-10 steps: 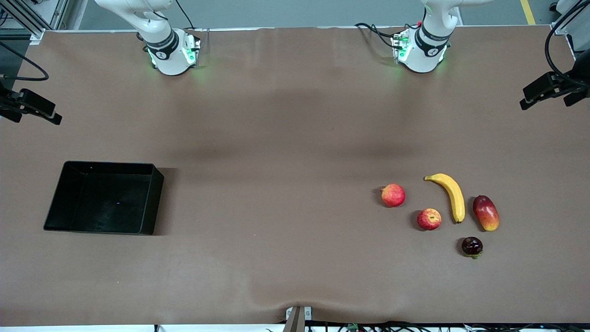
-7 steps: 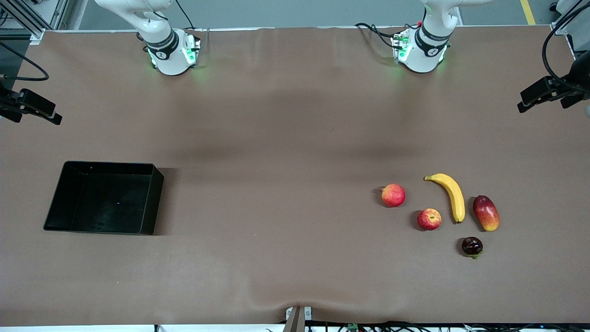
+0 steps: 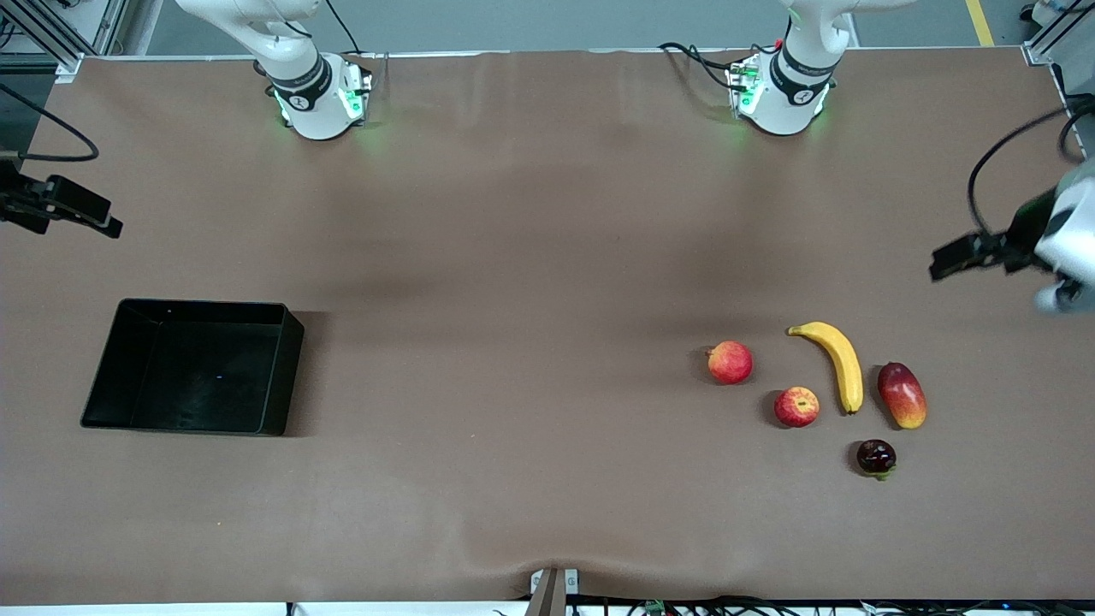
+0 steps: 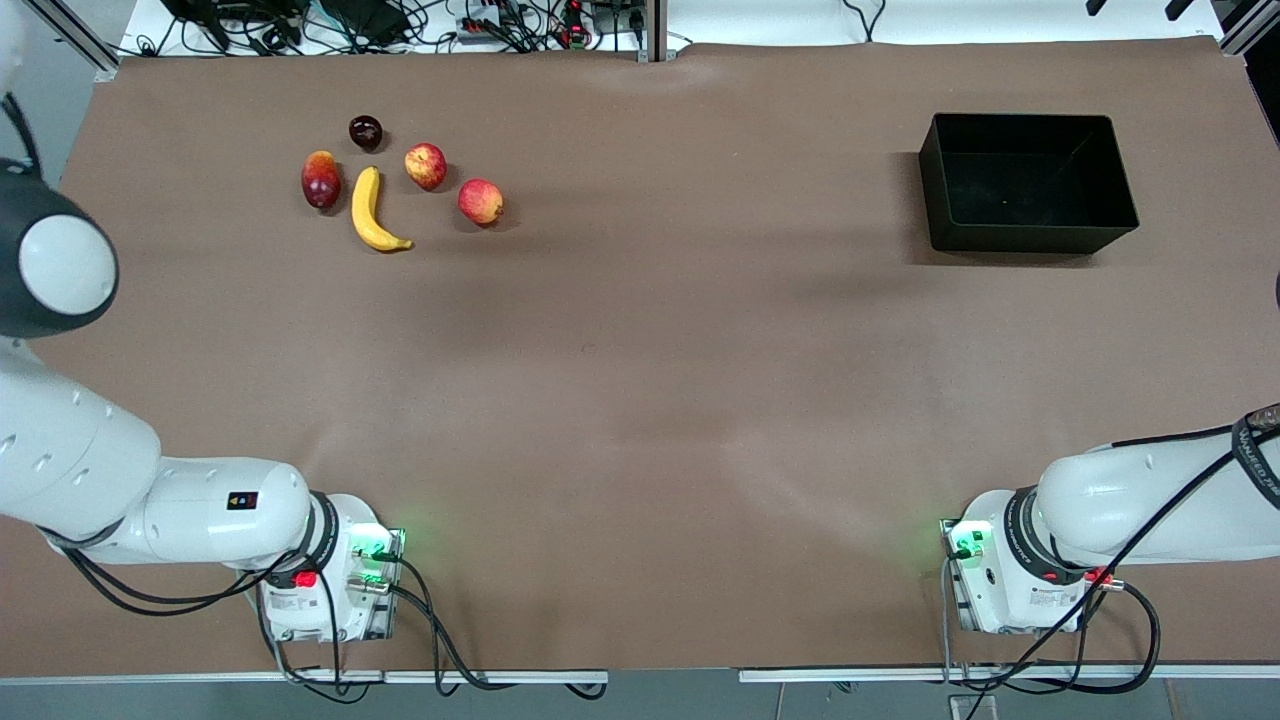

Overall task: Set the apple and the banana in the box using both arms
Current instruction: 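Reach the left gripper to the red apple while the right gripper reaches the box, then grasp the red apple with the left gripper while the right gripper grips the box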

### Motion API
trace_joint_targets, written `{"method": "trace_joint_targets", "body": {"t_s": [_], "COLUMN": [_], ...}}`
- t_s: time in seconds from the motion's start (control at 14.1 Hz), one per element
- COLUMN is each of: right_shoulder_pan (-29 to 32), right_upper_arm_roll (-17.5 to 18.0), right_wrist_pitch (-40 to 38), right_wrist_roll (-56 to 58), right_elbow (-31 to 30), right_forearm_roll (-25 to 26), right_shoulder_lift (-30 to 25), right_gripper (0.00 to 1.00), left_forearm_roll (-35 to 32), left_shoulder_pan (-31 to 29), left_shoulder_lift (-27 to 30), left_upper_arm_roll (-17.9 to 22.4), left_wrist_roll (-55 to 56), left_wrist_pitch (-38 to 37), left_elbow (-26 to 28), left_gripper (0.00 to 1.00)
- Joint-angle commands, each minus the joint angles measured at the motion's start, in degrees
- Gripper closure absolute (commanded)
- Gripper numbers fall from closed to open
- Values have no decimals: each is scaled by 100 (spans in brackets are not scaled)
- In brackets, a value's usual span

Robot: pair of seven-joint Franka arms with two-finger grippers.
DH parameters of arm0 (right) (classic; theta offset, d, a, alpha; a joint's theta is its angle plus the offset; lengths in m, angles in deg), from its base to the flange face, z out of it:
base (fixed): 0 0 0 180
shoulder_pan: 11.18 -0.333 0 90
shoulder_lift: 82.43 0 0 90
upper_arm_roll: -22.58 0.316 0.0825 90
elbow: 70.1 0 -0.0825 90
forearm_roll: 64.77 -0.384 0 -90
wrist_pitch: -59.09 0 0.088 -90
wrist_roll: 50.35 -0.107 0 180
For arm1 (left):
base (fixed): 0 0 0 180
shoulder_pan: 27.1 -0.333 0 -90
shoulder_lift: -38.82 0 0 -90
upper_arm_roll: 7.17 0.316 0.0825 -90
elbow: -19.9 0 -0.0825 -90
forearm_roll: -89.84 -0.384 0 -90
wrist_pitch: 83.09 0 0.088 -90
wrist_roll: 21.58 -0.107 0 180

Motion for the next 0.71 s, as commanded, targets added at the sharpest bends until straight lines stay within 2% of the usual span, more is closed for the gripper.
{"method": "trace_joint_targets", "body": {"t_s": [0.0, 0.14, 0.43, 0.64], "right_shoulder_pan": [-7, -7, 142, 887], "right_upper_arm_roll": [14, 14, -4, -13], "right_wrist_pitch": [125, 415, 487, 487], "right_wrist_roll": [16, 16, 25, 199], "right_elbow": [52, 52, 52, 52], "right_forearm_roll": [-45, -28, 17, -45], "right_shoulder_lift": [208, 322, 718, 1209], "right_gripper": [0, 0, 0, 0], "left_forearm_roll": [-106, -106, -18, -27], "left_shoulder_pan": [58, 58, 189, 382], "left_shoulder_lift": [-463, -885, -1851, -2546], "left_upper_arm_roll": [-2, -11, -11, -20], "left_wrist_roll": [96, 88, 114, 500], "left_wrist_pitch": [496, 989, 2104, 2685], "left_elbow": [-199, -173, -199, -217], "left_gripper": [0, 0, 0, 0]}}
